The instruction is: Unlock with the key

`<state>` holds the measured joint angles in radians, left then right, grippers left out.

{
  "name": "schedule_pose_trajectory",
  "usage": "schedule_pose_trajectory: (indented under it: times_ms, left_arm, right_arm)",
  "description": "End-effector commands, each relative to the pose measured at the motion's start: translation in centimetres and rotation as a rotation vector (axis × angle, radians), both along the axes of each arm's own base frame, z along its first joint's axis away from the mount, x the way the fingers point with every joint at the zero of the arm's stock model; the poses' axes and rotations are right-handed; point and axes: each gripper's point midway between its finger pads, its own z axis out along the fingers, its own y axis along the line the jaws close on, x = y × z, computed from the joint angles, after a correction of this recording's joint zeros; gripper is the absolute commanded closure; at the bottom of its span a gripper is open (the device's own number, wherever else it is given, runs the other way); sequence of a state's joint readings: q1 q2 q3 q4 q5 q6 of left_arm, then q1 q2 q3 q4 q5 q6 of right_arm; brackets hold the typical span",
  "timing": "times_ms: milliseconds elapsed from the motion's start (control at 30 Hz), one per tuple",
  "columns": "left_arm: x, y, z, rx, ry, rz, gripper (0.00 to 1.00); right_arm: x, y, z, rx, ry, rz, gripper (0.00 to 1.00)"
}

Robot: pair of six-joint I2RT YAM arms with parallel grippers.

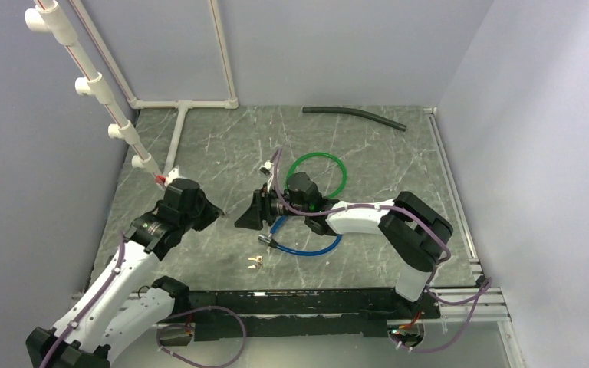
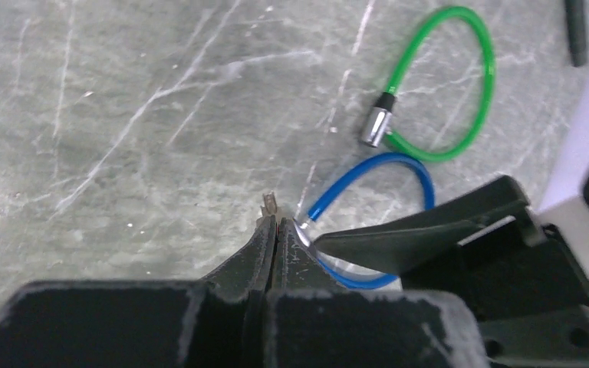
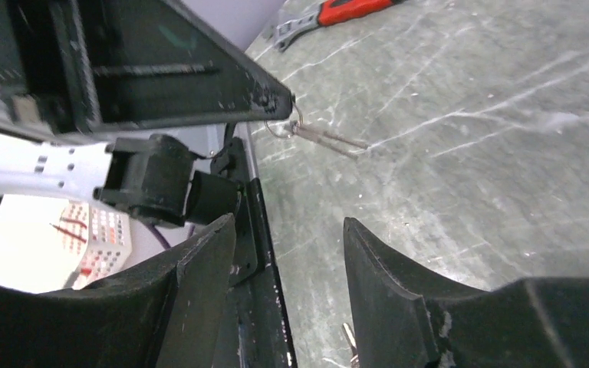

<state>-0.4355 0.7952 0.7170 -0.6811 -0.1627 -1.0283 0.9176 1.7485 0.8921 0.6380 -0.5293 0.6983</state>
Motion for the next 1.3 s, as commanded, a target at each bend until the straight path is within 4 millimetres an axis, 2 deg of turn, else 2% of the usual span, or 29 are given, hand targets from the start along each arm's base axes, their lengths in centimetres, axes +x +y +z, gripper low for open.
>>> schedule_pose_trajectory:
  times_ms: [0,67,267,367,500,933,1167,1267]
  left_arm:
    - [-0.4,-1.3,3.8,-0.04,-0.072,-0.106,1.0]
    - [-0.5,-1.6,4.7,-0.045,-0.08,-0.134,1.0]
    - [-0.8,-2.2,5.8,-0.057,-0.096,-0.178,1.0]
    - [-0.9,-2.4,6.1,-0.068,-0.104,-0.186,1.0]
    - [-1.0,-2.8,6.7,-0.089,-0.111,-0.202,1.0]
    - [-0.8,-2.9,7.6,-0.102,-0.134,-0.2,1.0]
    - [-0.8,-2.7,7.6,-0.103,-0.136,-0.185,1.0]
    - [-0.8,-2.7,7.5,-0.105,-0.136,-0.183,1.0]
  right_arm:
    - [-1.0,0.4,4.6,0.111,-0.216,0.13,0.46]
    - [-1.0,0.5,5.0,0.103,-0.234,0.139,0.52]
    - [-1.2,0.8,6.1,0.127,-0.268,0.172,0.53]
    - [-0.9,1.0,6.2,0.126,-0.274,0.164,0.46]
    - [-0.6,1.5,5.9,0.117,-0.265,0.175,0.42]
    - [-1.1,1.9,6.3,0.141,-0.251,0.212,0.42]
    - [-1.6,1.9,6.9,0.165,-0.245,0.231,0.51]
    - [-1.7,2.0,6.9,0.165,-0.243,0.234,0.59]
